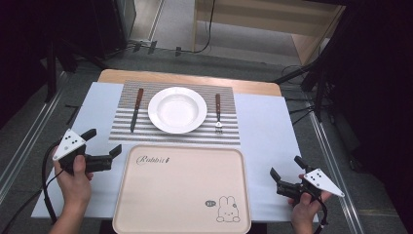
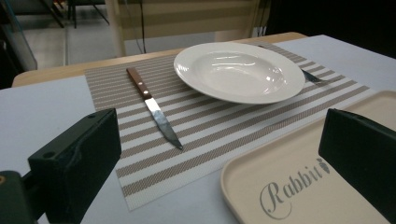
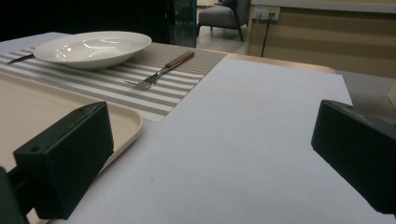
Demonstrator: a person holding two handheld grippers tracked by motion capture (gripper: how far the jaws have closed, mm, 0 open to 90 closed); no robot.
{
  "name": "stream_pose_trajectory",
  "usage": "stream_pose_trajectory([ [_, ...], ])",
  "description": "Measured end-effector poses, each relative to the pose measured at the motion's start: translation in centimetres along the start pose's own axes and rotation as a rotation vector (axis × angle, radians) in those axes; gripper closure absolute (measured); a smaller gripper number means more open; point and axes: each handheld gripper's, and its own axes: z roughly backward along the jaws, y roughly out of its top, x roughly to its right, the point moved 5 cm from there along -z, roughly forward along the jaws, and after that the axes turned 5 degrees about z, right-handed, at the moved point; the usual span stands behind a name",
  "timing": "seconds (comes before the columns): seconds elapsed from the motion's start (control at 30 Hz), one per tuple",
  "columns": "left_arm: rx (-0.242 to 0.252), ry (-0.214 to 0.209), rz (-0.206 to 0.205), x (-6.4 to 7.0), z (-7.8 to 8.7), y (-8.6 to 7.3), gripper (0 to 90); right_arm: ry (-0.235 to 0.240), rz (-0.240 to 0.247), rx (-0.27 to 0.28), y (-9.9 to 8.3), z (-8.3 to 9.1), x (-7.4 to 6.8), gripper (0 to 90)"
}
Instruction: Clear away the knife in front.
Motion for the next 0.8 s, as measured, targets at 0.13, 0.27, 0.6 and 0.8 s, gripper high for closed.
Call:
stream_pose_trajectory([
  [0.13, -0.001, -0.004, -0.005, -0.1, -0.7, 0.7, 0.0, 0.003, 0.0, 0.0, 0.0, 0.0, 0.0, 0.0],
  [0.27, -0.006, -0.004, -0.006, 0.0, -1.5, 1.0, 0.0, 0.003, 0.001, 0.0, 0.0, 0.0, 0.0, 0.0],
  [0.6, -0.026, 0.006, -0.015, -0.5, -3.2, 2.9, 0.0, -0.022, -0.006, -0.008, 0.0, 0.0, 0.1, 0.0],
  [0.8, -0.039, 0.004, -0.009, -0.7, -4.4, 3.8, 0.0, -0.022, -0.005, -0.008, 0.0, 0.0, 0.1, 0.0],
])
